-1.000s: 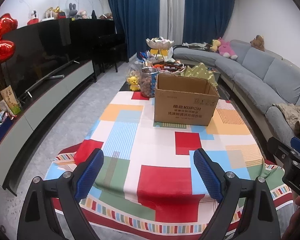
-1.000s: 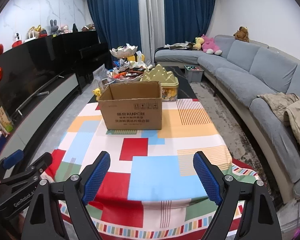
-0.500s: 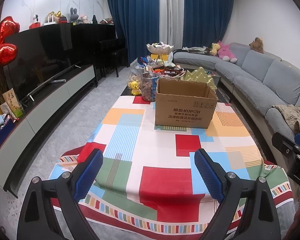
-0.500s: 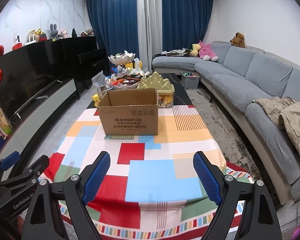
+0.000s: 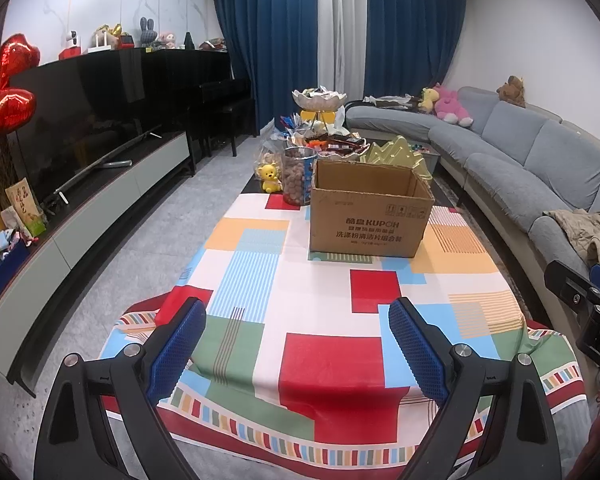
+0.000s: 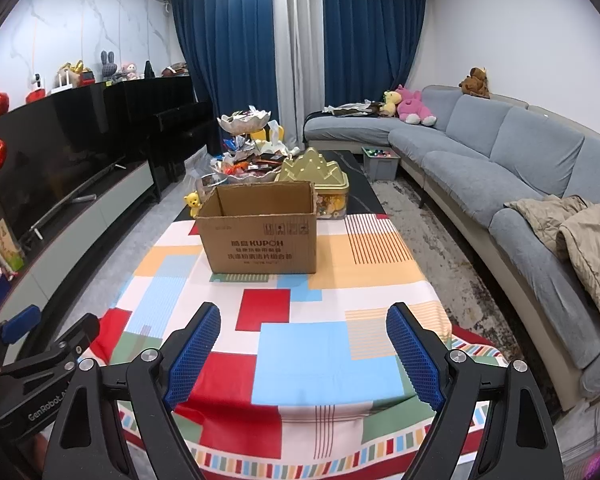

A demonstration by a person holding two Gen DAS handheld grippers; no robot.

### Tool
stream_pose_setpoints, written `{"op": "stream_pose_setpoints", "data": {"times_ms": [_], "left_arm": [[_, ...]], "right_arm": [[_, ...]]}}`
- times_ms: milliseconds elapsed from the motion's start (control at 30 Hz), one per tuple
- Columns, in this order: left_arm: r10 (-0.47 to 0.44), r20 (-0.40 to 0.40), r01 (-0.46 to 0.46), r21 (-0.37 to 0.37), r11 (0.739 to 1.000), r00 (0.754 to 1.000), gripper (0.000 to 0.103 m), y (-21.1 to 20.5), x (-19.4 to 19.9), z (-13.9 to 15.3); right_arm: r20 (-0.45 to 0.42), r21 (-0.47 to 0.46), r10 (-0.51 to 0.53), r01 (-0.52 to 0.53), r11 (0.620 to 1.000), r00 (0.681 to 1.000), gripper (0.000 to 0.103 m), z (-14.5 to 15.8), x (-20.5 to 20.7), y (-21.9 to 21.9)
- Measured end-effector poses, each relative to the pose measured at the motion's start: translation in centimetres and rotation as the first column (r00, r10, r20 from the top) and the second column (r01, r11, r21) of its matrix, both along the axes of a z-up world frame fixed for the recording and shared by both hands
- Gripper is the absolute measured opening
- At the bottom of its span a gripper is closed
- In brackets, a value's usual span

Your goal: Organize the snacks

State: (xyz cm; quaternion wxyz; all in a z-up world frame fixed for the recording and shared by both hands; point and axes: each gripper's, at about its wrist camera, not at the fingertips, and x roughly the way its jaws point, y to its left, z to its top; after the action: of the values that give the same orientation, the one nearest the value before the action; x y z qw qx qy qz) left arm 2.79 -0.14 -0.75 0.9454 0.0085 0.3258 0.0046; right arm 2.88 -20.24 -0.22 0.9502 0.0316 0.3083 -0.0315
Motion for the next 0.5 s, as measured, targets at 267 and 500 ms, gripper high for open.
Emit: {"op": "stream_pose_setpoints", "data": {"times_ms": [267,500], "left_arm": [[-0.001,0.001,0.001,0.0,1.0,1.0,0.094,-0.01,-0.05,-0.01],[0.0,0.002,0.0,0.001,1.0,1.0,0.094,-0.02,-0.05,0.01]], "right_arm": [[-0.001,0.001,-0.001,0.001,1.0,1.0,0.086,-0.07,-0.01,-0.01],[0.002,0.001,-0.001,0.001,1.0,1.0,0.086,0.0,-0.06,0.01]]}}
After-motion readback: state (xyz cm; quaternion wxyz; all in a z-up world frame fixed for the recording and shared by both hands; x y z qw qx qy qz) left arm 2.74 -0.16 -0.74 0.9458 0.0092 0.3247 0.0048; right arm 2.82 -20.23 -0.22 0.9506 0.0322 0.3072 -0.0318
